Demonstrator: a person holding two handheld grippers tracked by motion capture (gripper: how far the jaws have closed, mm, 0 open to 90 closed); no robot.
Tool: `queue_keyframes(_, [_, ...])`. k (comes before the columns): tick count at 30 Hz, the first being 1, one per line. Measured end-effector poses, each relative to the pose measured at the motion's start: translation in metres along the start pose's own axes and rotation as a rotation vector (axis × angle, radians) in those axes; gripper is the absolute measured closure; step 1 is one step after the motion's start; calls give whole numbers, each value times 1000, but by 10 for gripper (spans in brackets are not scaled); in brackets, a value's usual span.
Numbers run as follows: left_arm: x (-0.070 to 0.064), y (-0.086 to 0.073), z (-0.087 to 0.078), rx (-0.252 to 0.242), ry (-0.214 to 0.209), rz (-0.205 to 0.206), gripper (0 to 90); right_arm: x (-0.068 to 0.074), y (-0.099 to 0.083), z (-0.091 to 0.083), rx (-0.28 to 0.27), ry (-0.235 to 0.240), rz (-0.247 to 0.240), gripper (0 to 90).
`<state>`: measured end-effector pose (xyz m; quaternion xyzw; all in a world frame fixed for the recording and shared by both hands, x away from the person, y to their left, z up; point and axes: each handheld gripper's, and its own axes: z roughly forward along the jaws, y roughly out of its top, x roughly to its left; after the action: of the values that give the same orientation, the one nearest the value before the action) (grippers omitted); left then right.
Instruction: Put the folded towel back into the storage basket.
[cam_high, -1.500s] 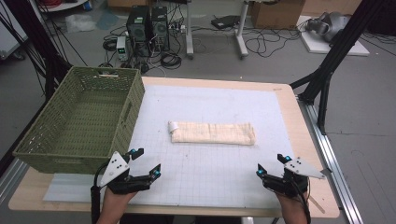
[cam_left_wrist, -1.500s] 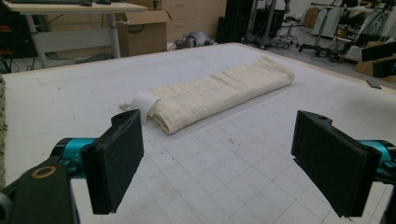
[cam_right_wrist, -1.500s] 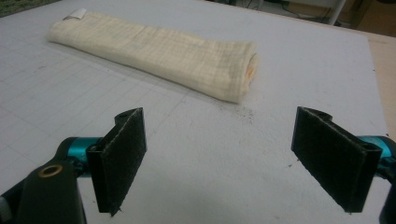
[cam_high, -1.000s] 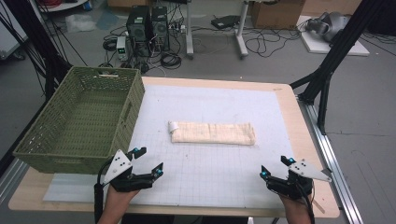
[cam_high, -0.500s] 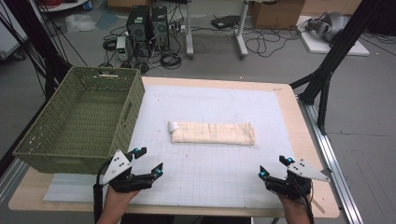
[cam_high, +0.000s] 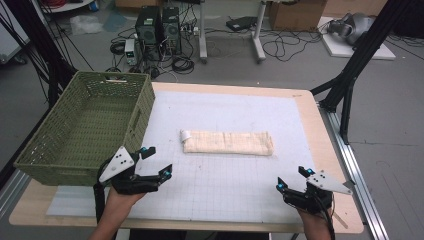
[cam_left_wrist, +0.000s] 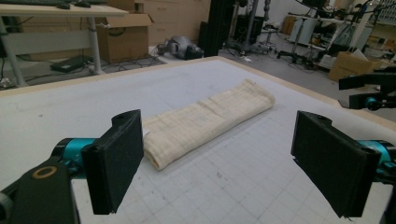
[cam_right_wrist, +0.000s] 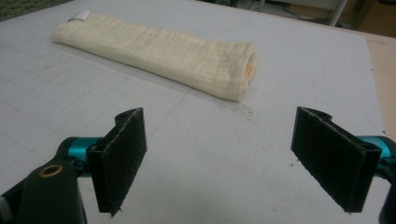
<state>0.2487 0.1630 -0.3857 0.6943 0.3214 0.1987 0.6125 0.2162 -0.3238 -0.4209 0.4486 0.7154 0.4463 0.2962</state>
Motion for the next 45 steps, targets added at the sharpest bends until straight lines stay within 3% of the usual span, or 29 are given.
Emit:
queue_keyframes(3, [1, 16, 13, 38, -16, 18, 175, 1, 0, 0, 2, -4, -6, 169])
queue_keyframes(7, [1, 29, 28, 52, -32, 31, 176, 1, 0, 1, 4, -7, -12, 169])
queue_keyframes(12, [1, 38, 47, 67, -40, 38, 176, 0, 0, 0, 4, -6, -10, 169])
queue_keyframes(17, [6, 40, 72, 95, -37, 12, 187, -1, 0, 0, 0, -8, -10, 169])
queue_keyframes(18, [10, 39, 82, 115, -20, -5, 194, -1, 0, 0, 0, -6, -10, 169])
queue_keyframes(27, [27, 27, 108, 190, 74, -37, 205, -2, 0, 0, 2, -8, -6, 169])
queue_keyframes(33, [33, 21, 117, 221, 103, -51, 224, -1, 0, 0, 0, -8, -11, 169])
queue_keyframes(38, [38, 11, 127, 277, 119, -57, 253, -1, 0, 0, 4, -7, -7, 170])
queue_keyframes(41, [45, 1, 137, 335, 161, -77, 287, -1, 0, 0, 8, -6, -11, 169])
queue_keyframes(45, [49, -7, 145, 375, 181, -90, 329, -1, 0, 0, 7, -5, -10, 170])
